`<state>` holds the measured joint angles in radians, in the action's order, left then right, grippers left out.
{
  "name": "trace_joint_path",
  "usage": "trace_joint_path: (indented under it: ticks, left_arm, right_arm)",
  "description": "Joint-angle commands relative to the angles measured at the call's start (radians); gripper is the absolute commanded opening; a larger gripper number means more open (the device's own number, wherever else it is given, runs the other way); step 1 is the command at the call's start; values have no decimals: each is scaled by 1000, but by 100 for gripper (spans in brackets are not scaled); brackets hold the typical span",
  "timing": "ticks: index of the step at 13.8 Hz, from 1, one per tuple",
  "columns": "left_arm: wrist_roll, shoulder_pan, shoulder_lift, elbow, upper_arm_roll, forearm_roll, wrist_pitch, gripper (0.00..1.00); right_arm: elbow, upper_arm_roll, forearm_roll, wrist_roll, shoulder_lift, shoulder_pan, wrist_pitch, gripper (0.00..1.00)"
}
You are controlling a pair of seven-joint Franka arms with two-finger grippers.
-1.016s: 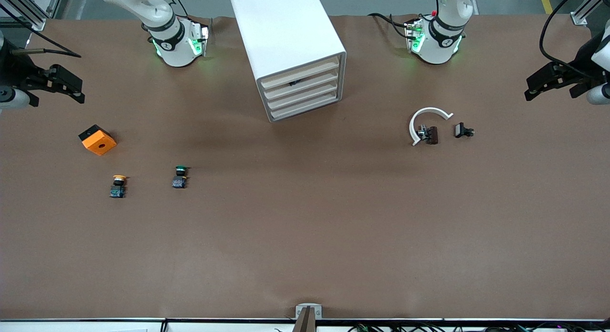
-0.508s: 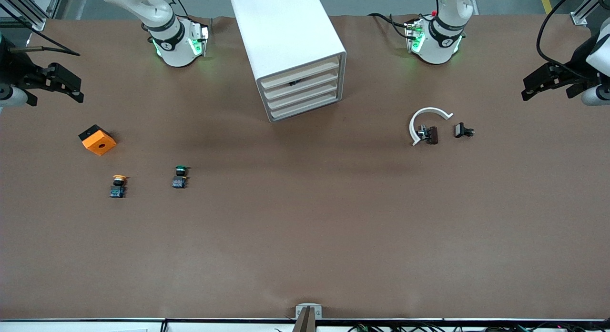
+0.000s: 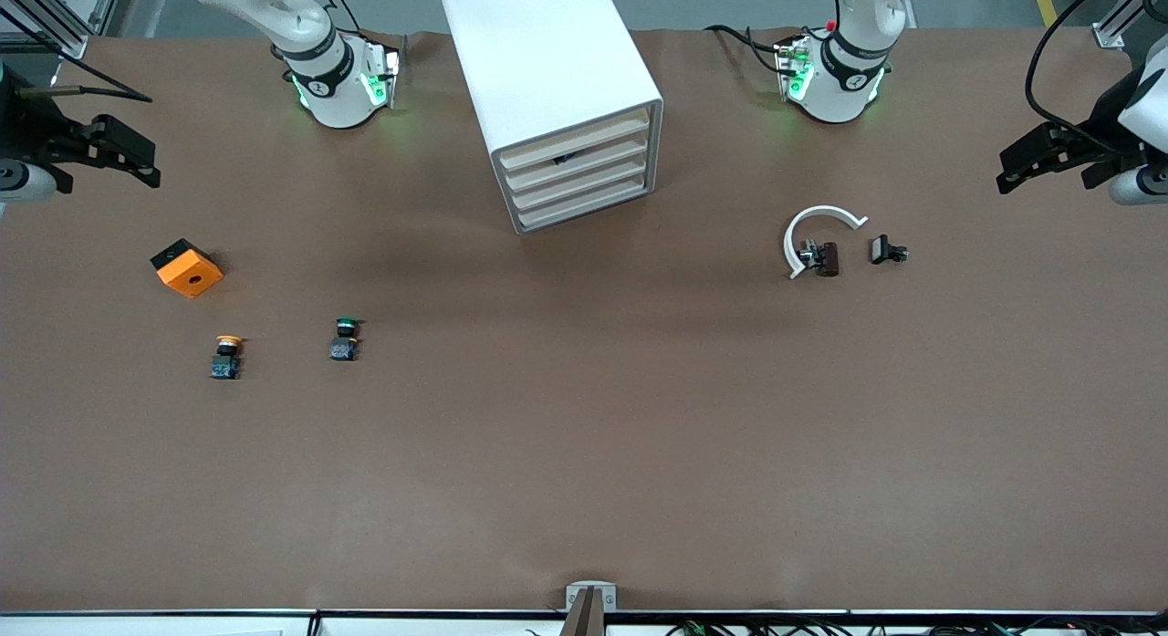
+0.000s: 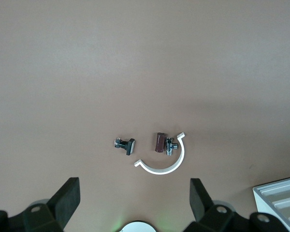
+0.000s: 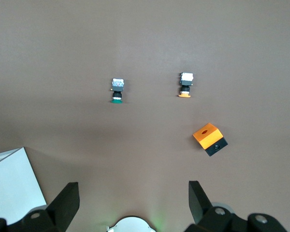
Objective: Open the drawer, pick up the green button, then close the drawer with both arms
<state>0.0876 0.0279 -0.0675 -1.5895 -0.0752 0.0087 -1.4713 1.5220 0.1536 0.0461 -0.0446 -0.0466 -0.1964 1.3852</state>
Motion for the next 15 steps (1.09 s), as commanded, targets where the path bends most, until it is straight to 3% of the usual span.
trace_joint_path:
  ticks: [1, 3, 15]
  left_arm:
    - [-20, -3, -17, -7, 6, -12, 0, 100]
    - [-20, -6, -12, -6, 5, -12, 0, 100]
    - [-29, -6, 5, 22, 6, -1, -1, 100]
  right_arm:
    - [-36, -64, 3, -1, 11, 96, -23, 100]
    - [-40, -137, 11, -1, 13, 164, -20, 100]
    - [-39, -117, 14, 0, 44, 161, -17, 100]
